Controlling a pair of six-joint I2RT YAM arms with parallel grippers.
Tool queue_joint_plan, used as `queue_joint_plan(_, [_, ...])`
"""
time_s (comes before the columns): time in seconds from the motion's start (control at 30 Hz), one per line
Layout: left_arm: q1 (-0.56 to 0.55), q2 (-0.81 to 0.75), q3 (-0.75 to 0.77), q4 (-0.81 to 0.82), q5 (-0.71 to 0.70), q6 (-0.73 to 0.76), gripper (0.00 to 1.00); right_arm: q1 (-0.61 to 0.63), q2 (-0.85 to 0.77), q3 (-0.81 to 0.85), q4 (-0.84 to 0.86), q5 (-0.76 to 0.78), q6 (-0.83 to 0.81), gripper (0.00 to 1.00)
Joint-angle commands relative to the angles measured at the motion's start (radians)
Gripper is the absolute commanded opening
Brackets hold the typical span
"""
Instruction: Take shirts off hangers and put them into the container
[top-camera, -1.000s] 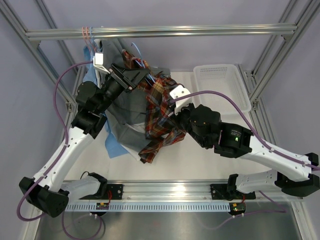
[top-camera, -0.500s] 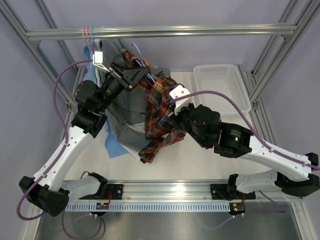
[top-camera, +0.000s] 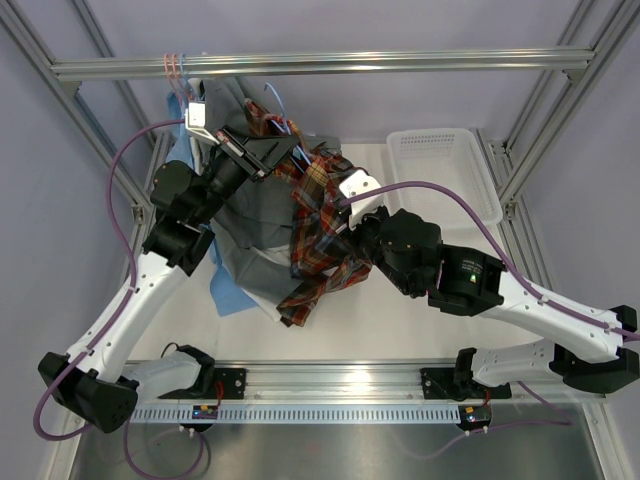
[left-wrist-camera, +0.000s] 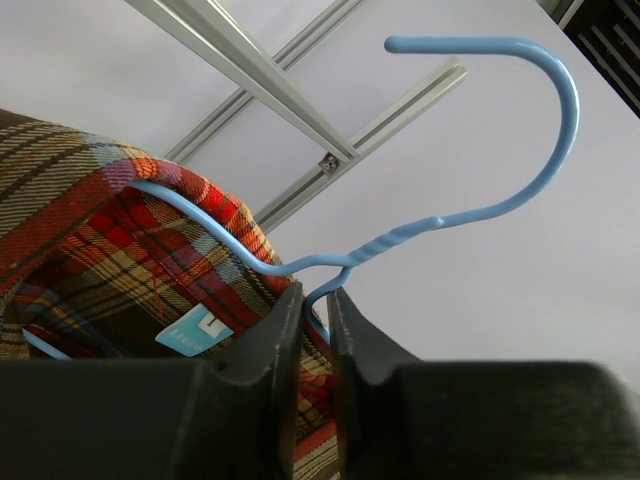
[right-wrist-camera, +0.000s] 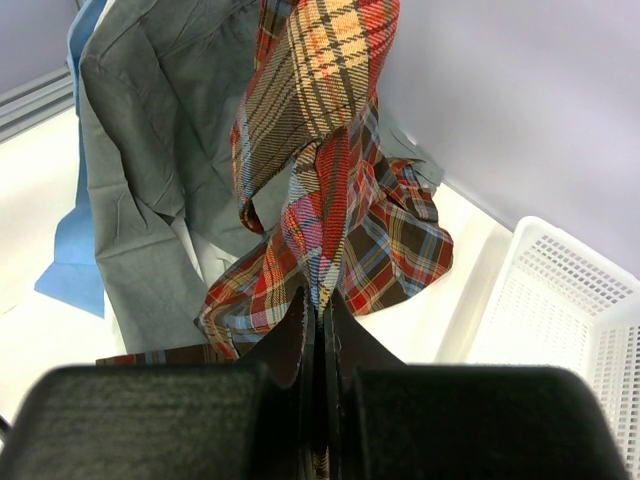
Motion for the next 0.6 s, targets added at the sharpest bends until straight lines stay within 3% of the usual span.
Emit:
queue_joint_plan(0.0, [-0.002, -0.002, 0.049, 0.061, 0.022, -0.012, 0.12, -0.003, -0.01, 0.034, 0.054, 0.03, -0.013, 0.0])
queue_joint_plan(0.07, [-0.003, -0.002, 0.049, 0.053, 0.022, -0.011, 0.0, -0.002, -0.012, 0.032, 0.058, 0.03, -0.013, 0.0])
queue_joint_plan(0.43, [-0.003, -0.003, 0.079, 0.009, 0.006, 0.018, 0.0, -0.002, -0.012, 0.02, 0.077, 0.064, -0.024, 0.0])
queue_joint_plan(0.53, [-0.003, 0.0, 0.096, -0.017, -0.002, 0.04, 0.0, -0.002, -0.018, 0.005, 0.095, 0.068, -0.024, 0.4])
queue_joint_plan(0.57, [-0.003, 0.004, 0.102, -0.023, -0.002, 0.053, 0.0, -0.002, -0.027, 0.0, 0.098, 0.067, -0.026, 0.6])
